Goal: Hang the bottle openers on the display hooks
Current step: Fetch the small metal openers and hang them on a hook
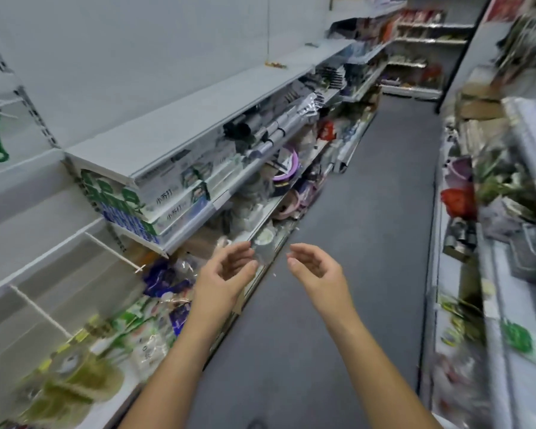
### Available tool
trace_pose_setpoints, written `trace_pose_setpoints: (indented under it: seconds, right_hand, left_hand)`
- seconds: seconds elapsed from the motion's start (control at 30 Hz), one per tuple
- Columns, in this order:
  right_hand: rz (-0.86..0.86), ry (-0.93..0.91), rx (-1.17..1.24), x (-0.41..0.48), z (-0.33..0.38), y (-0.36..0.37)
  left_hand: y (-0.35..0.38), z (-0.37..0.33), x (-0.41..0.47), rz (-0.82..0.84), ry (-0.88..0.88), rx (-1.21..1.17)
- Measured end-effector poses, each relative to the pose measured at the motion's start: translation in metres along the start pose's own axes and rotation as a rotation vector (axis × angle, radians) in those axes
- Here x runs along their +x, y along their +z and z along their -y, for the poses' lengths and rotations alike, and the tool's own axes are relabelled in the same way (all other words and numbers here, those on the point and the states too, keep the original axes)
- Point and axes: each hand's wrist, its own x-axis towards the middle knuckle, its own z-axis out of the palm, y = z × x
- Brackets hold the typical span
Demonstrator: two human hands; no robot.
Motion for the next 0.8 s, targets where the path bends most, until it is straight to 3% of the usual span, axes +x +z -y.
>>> trace_pose_setpoints:
  seconds: [0.57, 0.8]
  right_hand:
    - [-0.184, 0.036, -0.073, 0.335, -0.008, -0.084]
    - [-0.161, -0.016, -0.09, 0.495, -0.019, -0.137]
  left_hand:
    - [0.138, 0.023, 0.344, 0.08, -0.01, -0.056]
    - [0.223, 0.037, 0.488, 0.101, -0.014, -0.005]
